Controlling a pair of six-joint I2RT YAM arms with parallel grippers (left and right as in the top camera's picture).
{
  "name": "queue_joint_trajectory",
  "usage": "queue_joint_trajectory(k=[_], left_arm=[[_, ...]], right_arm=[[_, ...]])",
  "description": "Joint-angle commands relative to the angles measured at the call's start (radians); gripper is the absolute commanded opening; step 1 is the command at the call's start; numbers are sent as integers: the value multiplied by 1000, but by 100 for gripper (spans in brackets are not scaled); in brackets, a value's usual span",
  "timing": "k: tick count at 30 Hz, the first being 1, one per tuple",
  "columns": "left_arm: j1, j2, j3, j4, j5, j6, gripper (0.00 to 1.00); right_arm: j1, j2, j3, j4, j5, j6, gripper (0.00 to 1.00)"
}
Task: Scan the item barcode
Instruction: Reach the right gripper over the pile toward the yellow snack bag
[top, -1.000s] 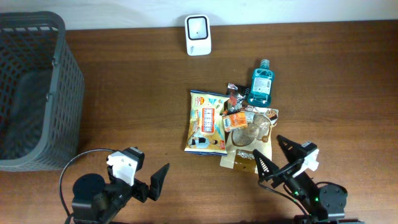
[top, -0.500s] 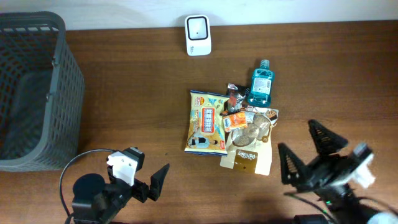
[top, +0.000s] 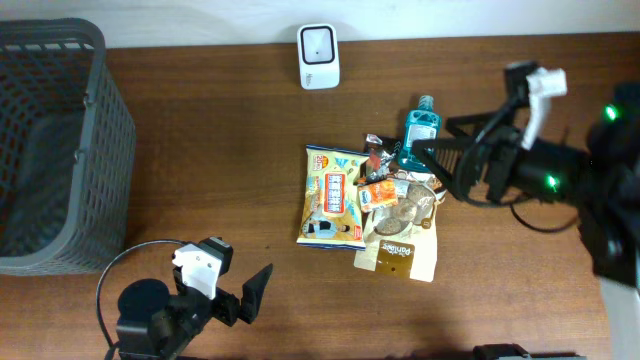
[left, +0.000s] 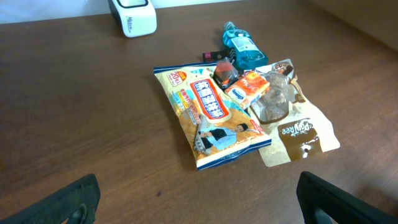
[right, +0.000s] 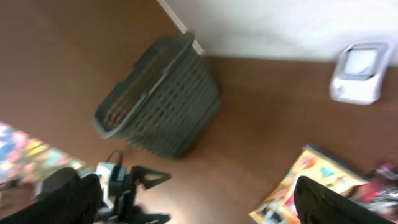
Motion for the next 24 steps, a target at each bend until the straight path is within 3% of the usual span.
queue_joint_trajectory(k=[1,4,8,14,24], left_arm=[[4,-6,-3,1,11,15,99],[4,-6,-3,-2,11,15,99],[4,-6,-3,-2,11,15,99],[4,-6,-3,-2,11,15,99],[4,-6,-3,-2,11,15,99]], right_arm=[[85,104,13,-74,23,16,94],[208,209,13,-217,380,81,90],[364,361,13,-296,648,147,90],[472,572,13,-275,764,147,90],[483,823,13,-132,760,166,87]])
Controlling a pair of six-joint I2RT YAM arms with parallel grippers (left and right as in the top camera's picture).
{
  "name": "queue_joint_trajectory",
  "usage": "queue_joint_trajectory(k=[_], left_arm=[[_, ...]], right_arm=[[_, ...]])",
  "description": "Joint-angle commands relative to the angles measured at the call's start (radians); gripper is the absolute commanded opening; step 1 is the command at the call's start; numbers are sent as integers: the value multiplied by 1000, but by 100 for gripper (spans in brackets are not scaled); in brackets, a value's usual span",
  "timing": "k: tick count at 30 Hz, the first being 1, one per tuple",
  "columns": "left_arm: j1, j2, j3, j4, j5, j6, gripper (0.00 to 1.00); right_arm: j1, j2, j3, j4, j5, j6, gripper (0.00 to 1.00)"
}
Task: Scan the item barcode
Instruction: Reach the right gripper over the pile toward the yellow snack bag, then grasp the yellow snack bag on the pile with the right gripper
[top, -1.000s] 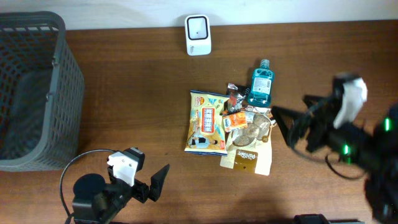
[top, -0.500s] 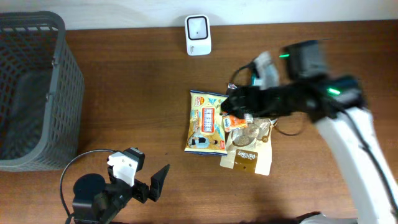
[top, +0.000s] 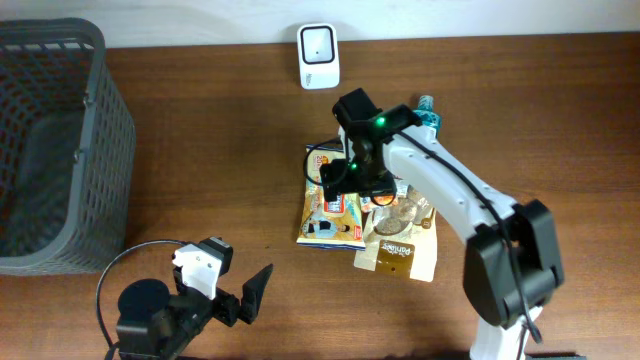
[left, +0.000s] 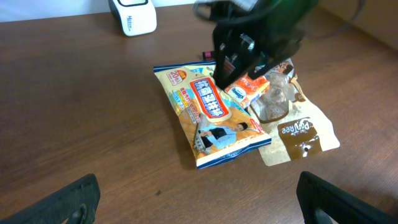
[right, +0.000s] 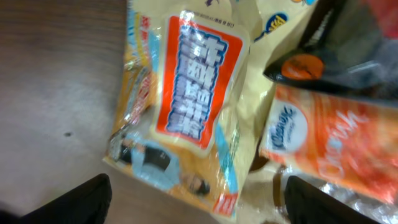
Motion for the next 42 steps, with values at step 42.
queue_joint_trajectory(k=[42], left_arm=[[4,-7,-3,2,11,14,99]], right_arm=[[137,259,-7,234,362,229,86]])
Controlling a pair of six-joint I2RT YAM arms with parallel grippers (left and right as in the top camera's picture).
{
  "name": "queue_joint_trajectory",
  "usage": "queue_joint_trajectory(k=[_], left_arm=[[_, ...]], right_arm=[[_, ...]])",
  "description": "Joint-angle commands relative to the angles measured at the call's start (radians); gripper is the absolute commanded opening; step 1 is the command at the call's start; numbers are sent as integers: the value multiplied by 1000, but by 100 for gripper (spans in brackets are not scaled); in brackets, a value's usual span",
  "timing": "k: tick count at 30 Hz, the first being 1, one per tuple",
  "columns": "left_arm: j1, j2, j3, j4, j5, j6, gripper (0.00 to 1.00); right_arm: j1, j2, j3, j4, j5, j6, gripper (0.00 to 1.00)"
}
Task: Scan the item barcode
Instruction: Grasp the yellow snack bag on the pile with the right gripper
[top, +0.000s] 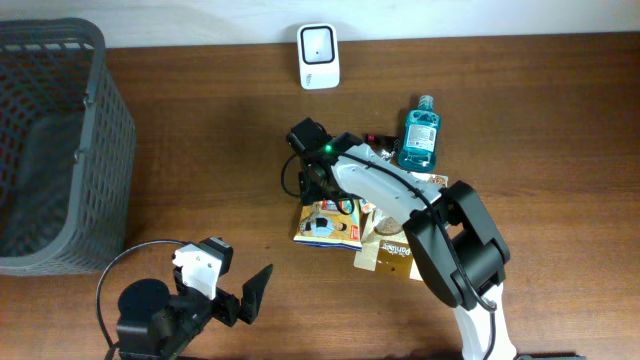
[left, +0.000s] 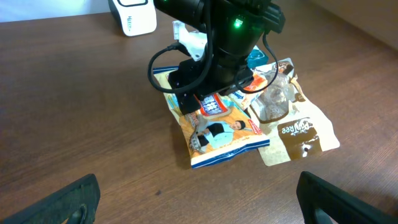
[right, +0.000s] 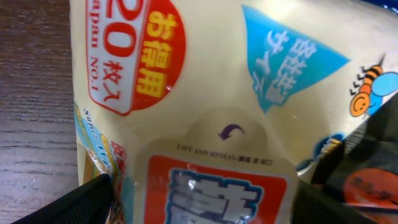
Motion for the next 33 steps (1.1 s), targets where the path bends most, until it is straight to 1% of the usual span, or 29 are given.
queue_joint_trajectory(k=[1,3,4,6,7,9,11,12,17,21,24,27,30,33], left_arm=[[4,-7,-3,2,10,15,99],[4,-7,-3,2,10,15,99],[4,-7,-3,2,11,15,99],[4,-7,-3,2,11,15,99],[4,-7,-3,2,11,15,99],[4,-7,-3,2,11,15,99],[4,-7,-3,2,10,15,99],[4,-7,-3,2,10,15,99],[4,-7,-3,2,10,15,99],[4,-7,-3,1,11,15,99],[4,-7,-3,1,10,15,99],[4,-7,-3,1,11,15,99],[4,-7,-3,-19,11,15,99],[4,-7,-3,-46,10,15,99]], right_arm=[[-6,61,-8,-7,12,16,81],[-6,61,-8,-6,12,16,68],[-6,61,-8,-6,12,16,65],[-5,62,-8,-7,11,16,56],[-5,62,-8,-8,6,16,55],[-5,62,-8,-8,-3,16,58],[-6,61,-8,-8,-26,16,66],[-6,62,-8,-8,-41,16,68],[-6,53,29,-55,-48,3,69],[-7,42,143,-165,-47,0,67],[-6,42,237,-235,-48,-60,67],[-6,42,311,-291,-49,-91,67],[-6,42,330,-328,-48,-91,68],[-5,43,307,-333,-48,-90,73]])
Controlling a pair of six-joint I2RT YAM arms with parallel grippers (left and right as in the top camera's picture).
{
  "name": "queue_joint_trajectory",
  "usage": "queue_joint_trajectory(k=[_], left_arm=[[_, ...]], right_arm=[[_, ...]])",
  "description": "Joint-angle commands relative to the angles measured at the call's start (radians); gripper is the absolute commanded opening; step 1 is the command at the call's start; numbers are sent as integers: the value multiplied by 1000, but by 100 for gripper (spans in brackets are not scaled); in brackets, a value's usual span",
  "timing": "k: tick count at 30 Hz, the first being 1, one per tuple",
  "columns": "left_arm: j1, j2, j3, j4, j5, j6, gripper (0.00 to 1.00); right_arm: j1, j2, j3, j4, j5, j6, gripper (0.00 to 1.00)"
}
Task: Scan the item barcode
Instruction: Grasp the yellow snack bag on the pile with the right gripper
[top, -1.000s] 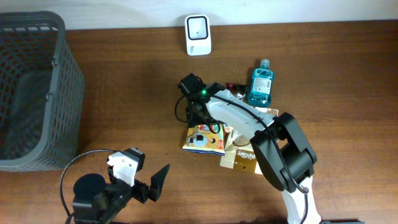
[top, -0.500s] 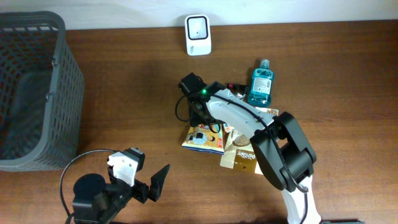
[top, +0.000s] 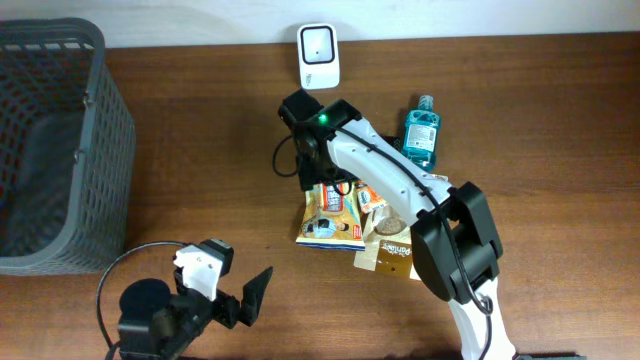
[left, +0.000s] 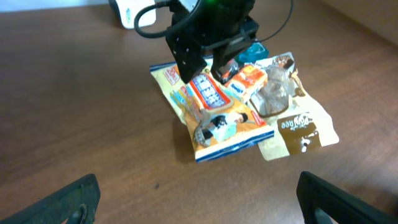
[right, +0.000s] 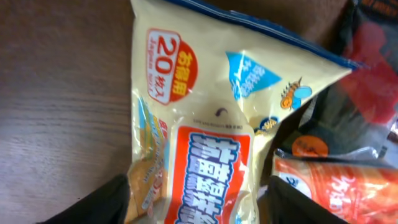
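Observation:
A yellow snack bag (top: 330, 212) lies at the left of a pile of items in the table's middle. My right gripper (top: 322, 185) is at the bag's far end, shut on it. In the right wrist view the bag (right: 205, 124) is pinched and creased between the dark fingers (right: 99, 202). From the left wrist view the bag (left: 214, 118) has its far end raised under the right gripper (left: 202, 68). The white scanner (top: 318, 43) stands at the back edge. My left gripper (top: 245, 300) rests open near the front left, and its jaws (left: 199, 199) hold nothing.
A teal mouthwash bottle (top: 420, 135), an orange packet (top: 365, 195), a clear bag and a brown pouch (top: 395, 250) lie against the snack bag. A grey mesh basket (top: 50, 140) stands at the far left.
My right gripper's fingers have closed in on the snack bag's far end, which is now creased and raised. The wrist sits a little farther back. My left arm has shifted slightly.
My right arm first hung at the table's right side, away from the pile. Then it was over the pile with the jaws open above the snack bag, then low at the bag's far end. Now it grips that end. The left gripper stayed open.

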Motion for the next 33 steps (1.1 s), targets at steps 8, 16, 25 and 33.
queue_joint_trajectory(k=[8,16,25,33], left_arm=[[4,-6,-3,-63,10,15,99],[4,-6,-3,-66,10,14,99],[4,-6,-3,-66,10,15,99],[4,-6,-3,-66,10,15,99]], right_arm=[[-2,3,-142,92,-26,-8,89],[-4,3,-104,66,-47,-8,88],[-3,5,67,-71,-47,-8,90],[-3,7,-132,76,-24,42,83]])
